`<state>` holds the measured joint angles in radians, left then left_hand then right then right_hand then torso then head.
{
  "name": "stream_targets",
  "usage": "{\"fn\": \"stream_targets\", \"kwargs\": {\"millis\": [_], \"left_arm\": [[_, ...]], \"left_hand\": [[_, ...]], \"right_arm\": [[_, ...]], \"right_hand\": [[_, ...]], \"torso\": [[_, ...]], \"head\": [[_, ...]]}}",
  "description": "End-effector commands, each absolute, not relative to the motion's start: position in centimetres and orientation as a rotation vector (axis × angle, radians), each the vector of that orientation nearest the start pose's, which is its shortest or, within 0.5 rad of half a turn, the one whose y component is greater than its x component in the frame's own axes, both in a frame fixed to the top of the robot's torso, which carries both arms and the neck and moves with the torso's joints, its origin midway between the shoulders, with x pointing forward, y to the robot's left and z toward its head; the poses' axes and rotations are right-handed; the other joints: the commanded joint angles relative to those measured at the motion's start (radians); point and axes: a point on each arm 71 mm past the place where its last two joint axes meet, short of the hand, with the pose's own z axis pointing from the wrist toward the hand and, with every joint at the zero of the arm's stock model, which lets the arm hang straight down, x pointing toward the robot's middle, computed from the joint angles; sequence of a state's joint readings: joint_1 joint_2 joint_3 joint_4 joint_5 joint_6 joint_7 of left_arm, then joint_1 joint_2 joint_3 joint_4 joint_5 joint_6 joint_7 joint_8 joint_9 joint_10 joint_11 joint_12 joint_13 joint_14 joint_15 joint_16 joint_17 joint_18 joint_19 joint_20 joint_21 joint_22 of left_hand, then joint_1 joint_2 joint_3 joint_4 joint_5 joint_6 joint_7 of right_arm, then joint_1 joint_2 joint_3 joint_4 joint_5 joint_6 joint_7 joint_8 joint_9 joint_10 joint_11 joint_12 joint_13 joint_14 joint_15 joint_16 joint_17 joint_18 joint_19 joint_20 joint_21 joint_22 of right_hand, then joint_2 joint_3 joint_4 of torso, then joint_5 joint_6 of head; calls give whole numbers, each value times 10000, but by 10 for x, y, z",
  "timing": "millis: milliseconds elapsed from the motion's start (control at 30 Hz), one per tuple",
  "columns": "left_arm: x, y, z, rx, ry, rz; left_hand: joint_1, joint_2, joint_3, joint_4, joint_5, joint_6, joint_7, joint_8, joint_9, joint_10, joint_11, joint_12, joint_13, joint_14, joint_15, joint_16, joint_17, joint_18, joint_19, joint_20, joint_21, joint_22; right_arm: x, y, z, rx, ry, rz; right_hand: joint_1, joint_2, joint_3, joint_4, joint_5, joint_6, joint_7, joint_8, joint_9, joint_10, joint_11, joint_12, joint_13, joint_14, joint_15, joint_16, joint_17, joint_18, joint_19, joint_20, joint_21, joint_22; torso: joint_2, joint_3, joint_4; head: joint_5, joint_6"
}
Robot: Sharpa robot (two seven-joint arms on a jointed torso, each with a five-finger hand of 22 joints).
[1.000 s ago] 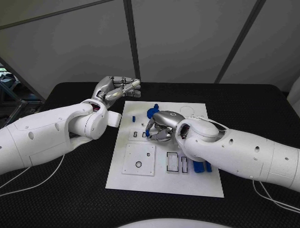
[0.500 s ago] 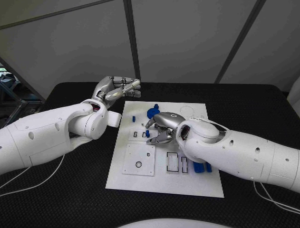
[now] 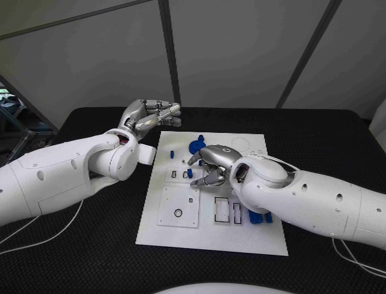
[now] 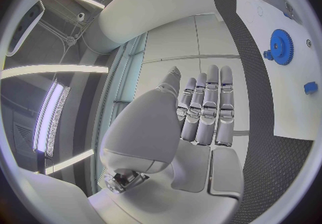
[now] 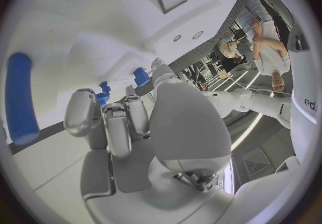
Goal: Assemble the parts on the task board
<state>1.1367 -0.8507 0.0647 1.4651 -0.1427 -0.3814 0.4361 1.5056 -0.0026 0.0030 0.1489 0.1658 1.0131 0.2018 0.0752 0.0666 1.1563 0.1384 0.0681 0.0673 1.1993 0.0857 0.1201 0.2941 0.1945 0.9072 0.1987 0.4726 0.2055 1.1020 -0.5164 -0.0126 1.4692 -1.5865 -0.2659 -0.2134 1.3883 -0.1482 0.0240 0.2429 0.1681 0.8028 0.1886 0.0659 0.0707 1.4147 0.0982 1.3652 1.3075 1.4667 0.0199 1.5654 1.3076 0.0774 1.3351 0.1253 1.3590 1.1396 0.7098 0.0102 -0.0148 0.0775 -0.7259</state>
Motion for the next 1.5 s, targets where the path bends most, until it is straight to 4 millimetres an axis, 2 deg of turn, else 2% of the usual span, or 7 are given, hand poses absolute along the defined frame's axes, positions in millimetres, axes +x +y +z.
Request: {"fn": "stream_targets", "kwargs": {"millis": [33, 367, 567, 767, 1000, 1267, 1500], "left_arm": [[503, 235, -168, -9933, 12863, -14656], [504, 240, -174, -9850, 13666, -14071], [499, 239, -185, -9327, 16083, -12769], [486, 235, -198, -7604, 19508, -10378], [485, 234, -198, -5613, 21463, -7568], [490, 221, -194, -4178, 22519, -5876], [496, 206, -196, -3241, 22870, -4640]], "left_hand": [[-30, 11, 60, 6, -50, 41, 51, -50, -9, 17, 39, -48, -12, -7, 37, -55, 10, -146, -46, 1, 40, 10], [-450, -10, -49, 235, -59, 13, 47, -72, -8, 3, 17, -26, 21, 573, -69, 235, 260, -103, 389, -80, 375, 170], [-1585, 183, -415, 1086, -53, 30, -427, 330, 89, 1434, -583, 1305, 800, 2907, -756, 2413, 1685, -96, 2268, -791, 1920, 968], [-2653, 198, -913, 1297, -59, -201, -606, 1408, 314, 751, -767, 3889, 2946, 2434, -915, 8158, 6833, -231, 2103, -1028, 3766, 2507], [-3230, 445, -1803, 1405, -81, -408, -985, 3391, 1166, 488, -1095, 8418, 6606, 3397, -1226, 13505, 11679, -1008, 4384, -1225, 8252, 8600], [-2944, 708, -2051, 1409, -78, -494, -1330, 4815, 2198, 1748, -1436, 11136, 9621, 3493, -1492, 13819, 11987, -1337, 5235, -1517, 9411, 10566], [-3234, 862, -2358, 1431, -84, -779, -1393, 5328, 2767, 2033, -1477, 11850, 10509, 3490, -1544, 13824, 11989, -1465, 5528, -1560, 9802, 11281]], "right_arm": [[455, -51, -208, -2924, 16151, 8475], [441, -78, -181, -2254, 15744, 10922], [447, -112, -152, -1277, 16064, 11764], [464, -154, -126, 94, 15869, 11673], [489, -199, -116, 2245, 15584, 11306], [496, -213, -114, 2693, 15320, 10928], [499, -213, -114, 2342, 15251, 10587]], "right_hand": [[128, 1, -6, 60, 48, 122, -5, 75, 16, -5, 27, 49, 844, 1041, 50, 54, 2632, 58, 50, 55, 21, 21], [412, 491, 133, -54, 325, 841, -113, 374, 116, -248, -76, -228, 567, 886, -32, -211, 2063, 219, -420, -11, -445, -808], [532, 723, 129, -316, 566, 1113, -230, 478, 103, -714, -207, -1041, -142, 572, -175, -861, 932, 448, -1123, -135, -1306, -2166], [613, 883, 146, -480, 659, 1214, -272, 507, 77, -978, -260, -1611, -630, 407, -231, -1332, 267, 621, -1625, -196, -2029, -3232], [578, 958, 86, -557, 608, 1223, -292, 500, 41, -1331, -284, -2346, -1273, 275, -264, -1839, -337, 739, -1924, -229, -2664, -4050], [663, 958, 95, -646, 1429, 1317, -321, 573, 41, -1295, -324, -2449, -1378, 311, -306, -1965, -392, 736, -1815, -274, -2824, -4151], [713, 913, 177, -667, 2381, 1385, -337, 626, 38, -1255, -352, -2454, -1391, 349, -336, -1994, -361, 729, -1719, -309, -2888, -4171]], "torso": [[-4, 4, -14], [-36, -16, -4], [-106, -20, -5], [-279, -16, -23], [-430, 1, -20], [-499, 6, 1], [-494, 27, -39]], "head": [[8, 24], [-5, 109], [8, 89], [72, 8], [63, -153], [65, -235], [243, -302]]}}
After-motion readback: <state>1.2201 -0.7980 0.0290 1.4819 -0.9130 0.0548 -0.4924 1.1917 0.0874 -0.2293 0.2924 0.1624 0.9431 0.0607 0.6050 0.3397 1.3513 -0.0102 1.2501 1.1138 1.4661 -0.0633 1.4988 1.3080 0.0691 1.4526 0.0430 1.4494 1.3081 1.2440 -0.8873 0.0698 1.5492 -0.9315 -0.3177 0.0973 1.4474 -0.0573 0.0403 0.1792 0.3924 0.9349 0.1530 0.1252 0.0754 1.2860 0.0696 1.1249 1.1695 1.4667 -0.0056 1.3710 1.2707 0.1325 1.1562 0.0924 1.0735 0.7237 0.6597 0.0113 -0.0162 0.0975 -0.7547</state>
